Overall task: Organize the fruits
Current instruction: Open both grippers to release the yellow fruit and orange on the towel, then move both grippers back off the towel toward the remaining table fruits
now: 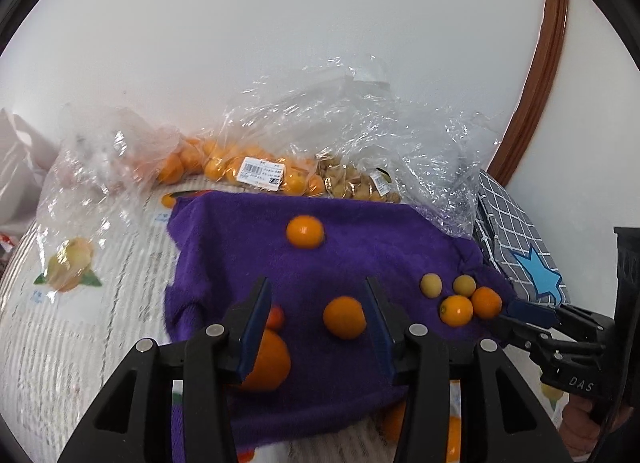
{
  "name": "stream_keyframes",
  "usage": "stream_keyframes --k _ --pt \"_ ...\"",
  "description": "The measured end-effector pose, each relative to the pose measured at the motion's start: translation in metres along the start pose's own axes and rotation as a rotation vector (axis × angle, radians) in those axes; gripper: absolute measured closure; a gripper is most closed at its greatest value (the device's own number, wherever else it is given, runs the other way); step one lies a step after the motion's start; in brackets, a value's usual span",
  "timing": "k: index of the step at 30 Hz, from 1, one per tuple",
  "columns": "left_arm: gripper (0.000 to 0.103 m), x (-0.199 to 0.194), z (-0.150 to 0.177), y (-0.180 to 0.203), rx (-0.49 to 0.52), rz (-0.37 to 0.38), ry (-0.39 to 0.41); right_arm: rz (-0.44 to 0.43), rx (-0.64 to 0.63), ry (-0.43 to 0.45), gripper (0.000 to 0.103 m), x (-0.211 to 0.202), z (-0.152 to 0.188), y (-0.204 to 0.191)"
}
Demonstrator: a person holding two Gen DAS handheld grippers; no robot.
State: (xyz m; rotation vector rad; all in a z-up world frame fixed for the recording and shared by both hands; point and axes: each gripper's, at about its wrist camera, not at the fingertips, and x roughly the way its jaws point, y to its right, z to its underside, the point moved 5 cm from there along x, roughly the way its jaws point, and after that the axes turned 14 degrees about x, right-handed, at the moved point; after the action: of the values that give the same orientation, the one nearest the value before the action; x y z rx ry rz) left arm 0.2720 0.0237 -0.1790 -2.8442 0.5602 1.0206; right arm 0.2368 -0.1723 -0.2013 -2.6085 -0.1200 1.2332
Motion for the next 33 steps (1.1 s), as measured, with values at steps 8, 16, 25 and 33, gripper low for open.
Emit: stream_keyframes --k 8,16,25,33 --pt "0.058 -0.036 0.026 -0.017 -0.026 -0.043 0.017 0.002 0.017 -0.021 0.055 -0.01 0.03 -0.005" --pt "0.058 -0.051 0.045 -0.036 -0.056 -0.099 -0.013 -0.015 -0.008 -0.035 0.055 -0.013 0.043 -0.024" --pt "0.058 -0.053 0.049 -0.041 -0.074 -0.112 -0.013 -0.009 -0.044 -0.066 0.061 -0.008 0.054 -0.035" --pt "0.058 -0.053 0.047 -0.038 -0.065 -0.101 -0.01 -0.036 -0.016 -0.077 0.063 -0.009 0.058 -0.031"
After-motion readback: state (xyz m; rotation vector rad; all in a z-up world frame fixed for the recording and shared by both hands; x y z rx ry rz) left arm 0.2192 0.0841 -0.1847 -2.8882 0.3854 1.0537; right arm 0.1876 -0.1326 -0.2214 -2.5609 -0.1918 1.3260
